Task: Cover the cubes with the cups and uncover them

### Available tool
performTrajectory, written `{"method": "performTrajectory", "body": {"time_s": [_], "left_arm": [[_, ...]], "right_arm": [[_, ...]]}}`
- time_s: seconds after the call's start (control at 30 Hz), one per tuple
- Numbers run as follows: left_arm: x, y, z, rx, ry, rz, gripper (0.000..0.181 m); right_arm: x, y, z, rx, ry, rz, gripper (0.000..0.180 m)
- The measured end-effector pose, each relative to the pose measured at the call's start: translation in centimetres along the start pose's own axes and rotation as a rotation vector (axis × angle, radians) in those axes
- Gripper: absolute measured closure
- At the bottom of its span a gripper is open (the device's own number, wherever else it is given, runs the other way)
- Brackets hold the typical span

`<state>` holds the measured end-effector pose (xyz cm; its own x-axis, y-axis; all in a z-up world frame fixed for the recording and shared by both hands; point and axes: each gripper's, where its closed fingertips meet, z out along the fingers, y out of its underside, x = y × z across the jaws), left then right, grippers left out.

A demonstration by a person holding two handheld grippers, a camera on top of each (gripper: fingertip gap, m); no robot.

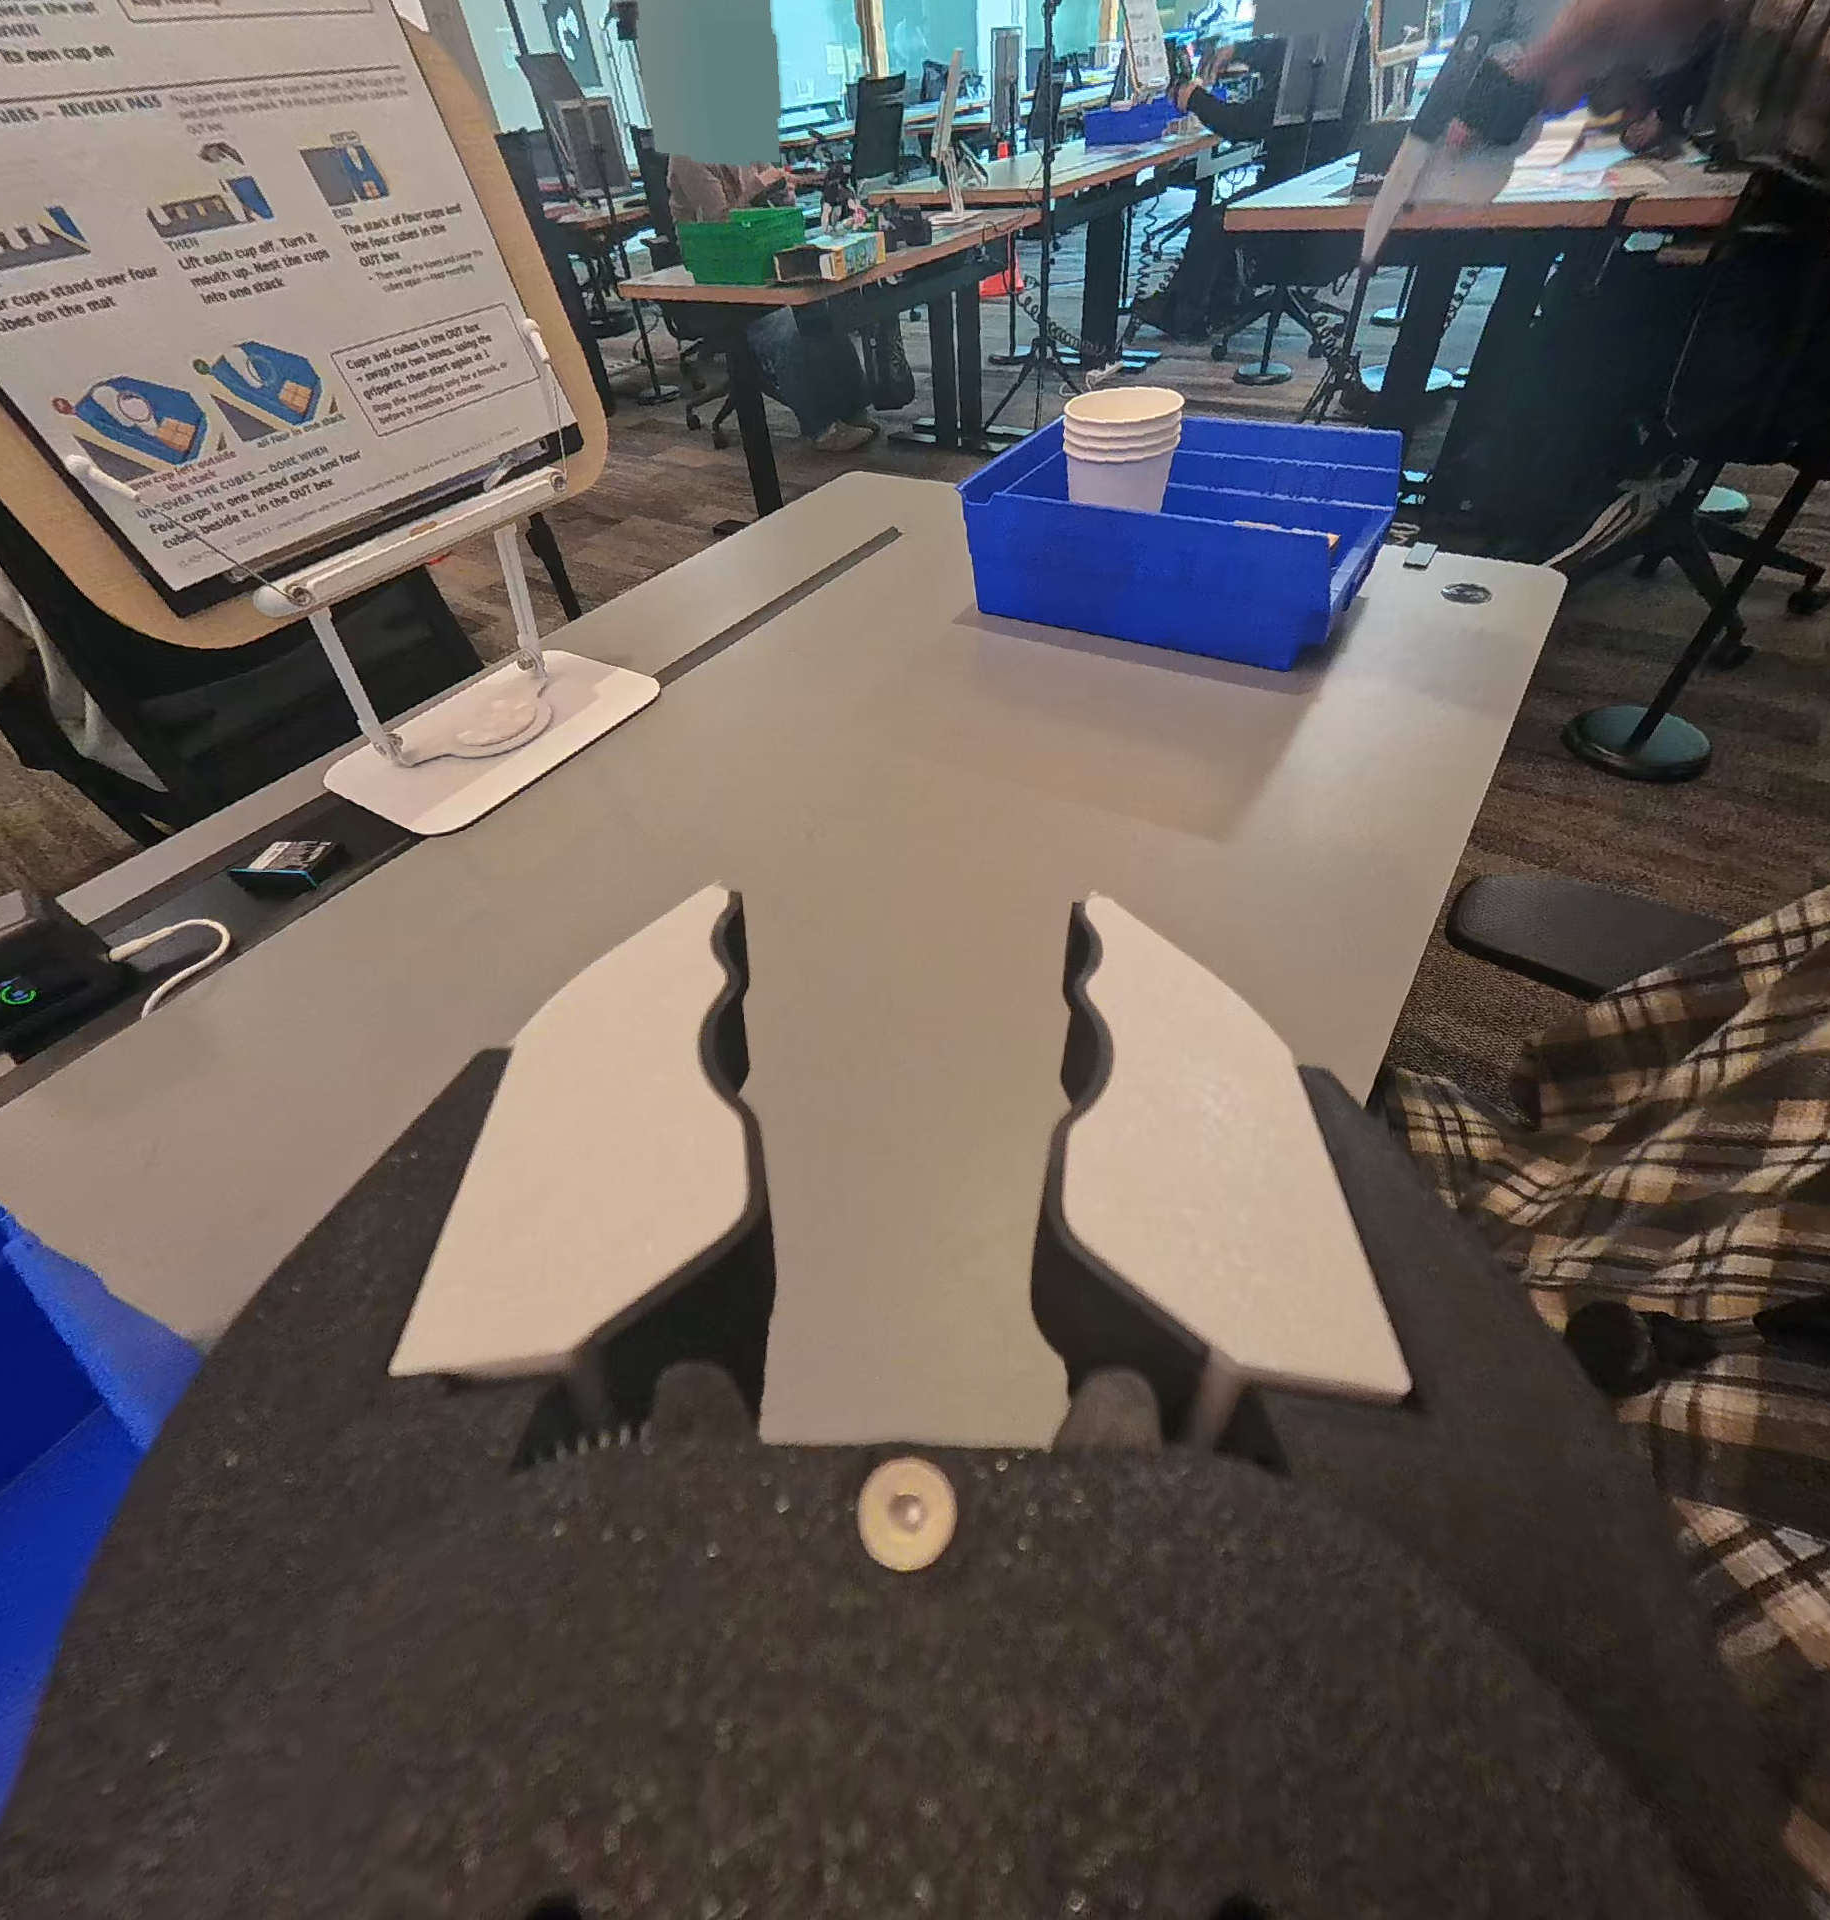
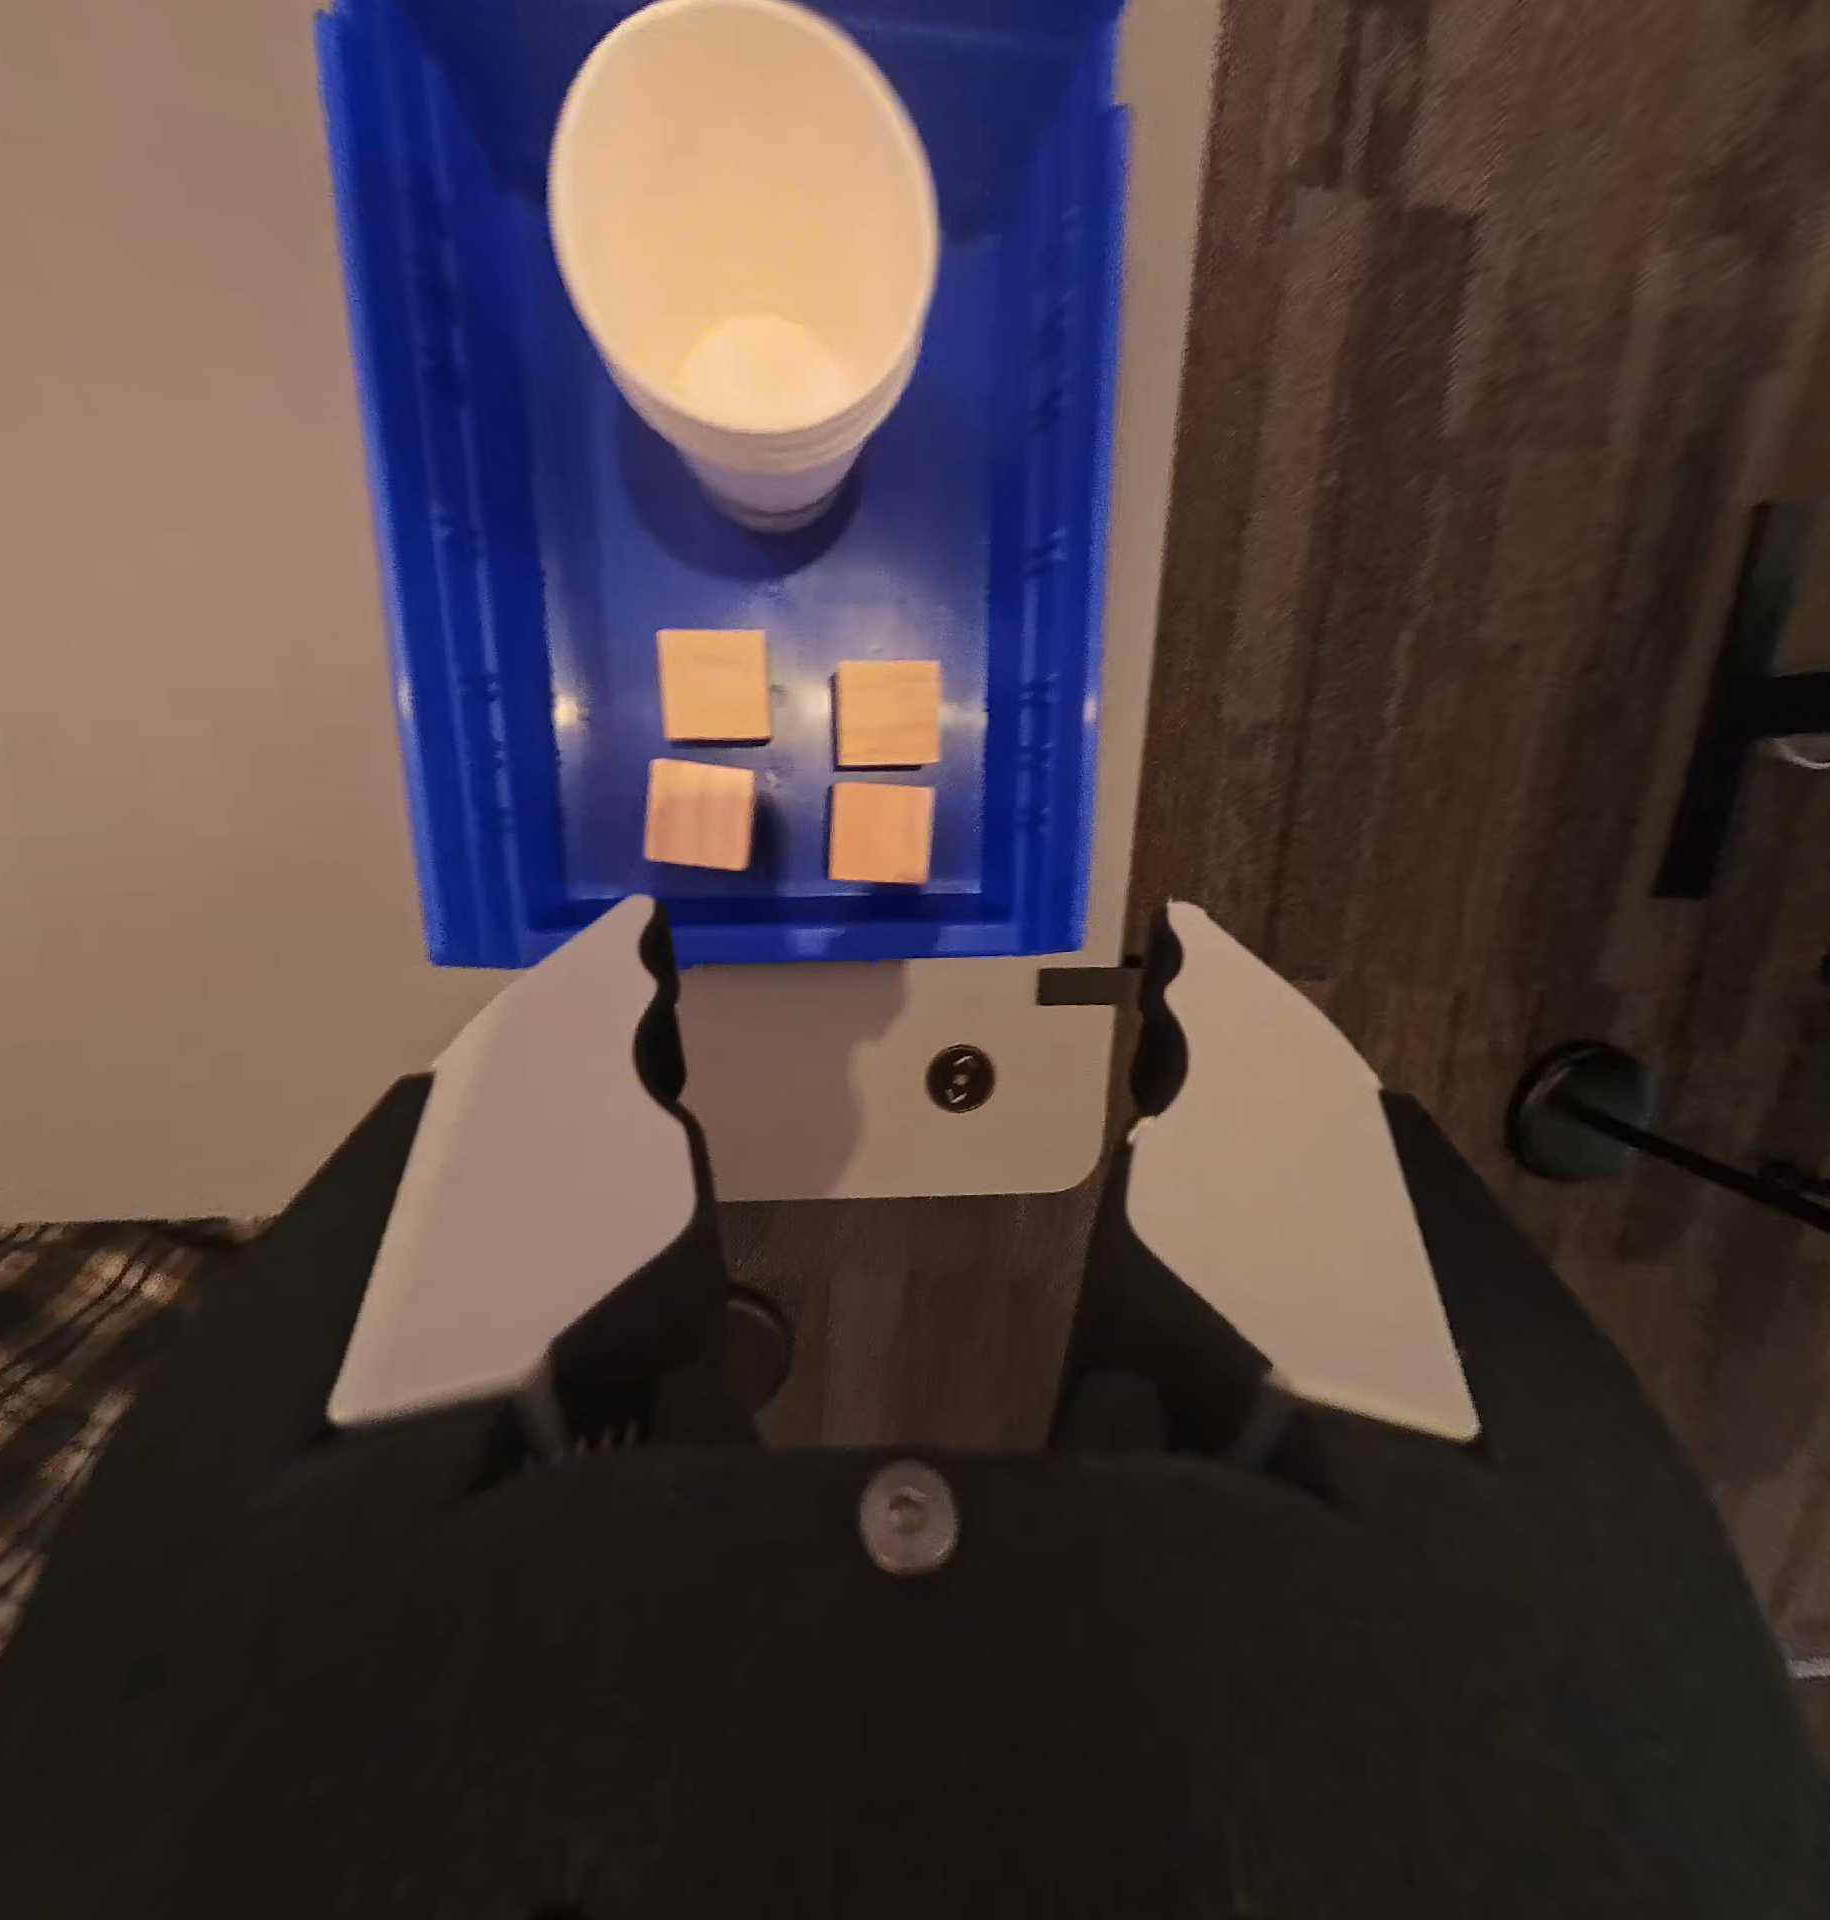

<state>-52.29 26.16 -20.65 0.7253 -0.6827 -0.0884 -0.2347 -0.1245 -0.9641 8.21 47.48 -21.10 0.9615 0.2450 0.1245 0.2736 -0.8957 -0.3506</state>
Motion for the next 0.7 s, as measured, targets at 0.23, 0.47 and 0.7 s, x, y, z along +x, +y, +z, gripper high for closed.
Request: {"method": "performTrajectory", "body": {"time_s": [0.23,0.47,0.7], "left_arm": [[0.1,0.5,0.7,-0.023,-0.002,-0.002,0.123],[-0.2,1.7,2.4,-0.065,0.013,-0.024,0.123],[-0.9,2.3,3.5,-0.08,0.0,-0.033,0.123]], "right_arm": [[4.1,0.5,3.9,-0.016,-0.021,0.023,0.095],[5.2,2.2,11.2,-0.125,-0.079,0.058,0.099],[5.5,3.1,16.1,-0.225,-0.109,0.073,0.108]]}}
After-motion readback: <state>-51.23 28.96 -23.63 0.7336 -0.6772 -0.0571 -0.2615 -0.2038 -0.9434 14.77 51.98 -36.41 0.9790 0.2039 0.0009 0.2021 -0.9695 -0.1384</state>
